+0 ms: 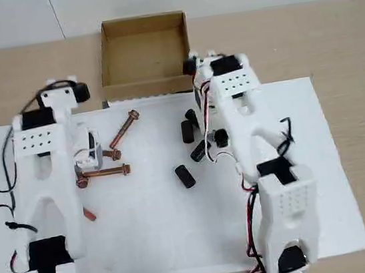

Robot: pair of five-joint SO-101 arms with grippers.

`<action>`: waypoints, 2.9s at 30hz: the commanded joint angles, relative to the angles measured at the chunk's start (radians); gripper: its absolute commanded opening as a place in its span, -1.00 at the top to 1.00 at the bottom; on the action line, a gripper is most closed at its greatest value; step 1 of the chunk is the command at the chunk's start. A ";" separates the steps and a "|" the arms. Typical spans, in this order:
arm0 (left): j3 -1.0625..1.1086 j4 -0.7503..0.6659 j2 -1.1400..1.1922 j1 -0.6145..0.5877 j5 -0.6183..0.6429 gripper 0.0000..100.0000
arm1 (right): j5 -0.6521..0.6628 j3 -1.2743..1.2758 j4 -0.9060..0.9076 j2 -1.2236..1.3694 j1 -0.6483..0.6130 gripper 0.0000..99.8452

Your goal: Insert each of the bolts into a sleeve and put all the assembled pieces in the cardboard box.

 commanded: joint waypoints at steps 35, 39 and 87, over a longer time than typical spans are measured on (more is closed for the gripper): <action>-1.040 0.166 0.672 0.175 -0.259 0.87 | 0.210 0.183 0.048 -0.254 0.177 0.99; -1.058 0.164 0.710 0.176 -0.278 0.81 | 0.209 0.183 0.048 -0.254 0.180 0.99; -1.044 0.020 0.925 0.226 -0.296 0.85 | 0.203 0.183 0.050 -0.252 0.176 0.99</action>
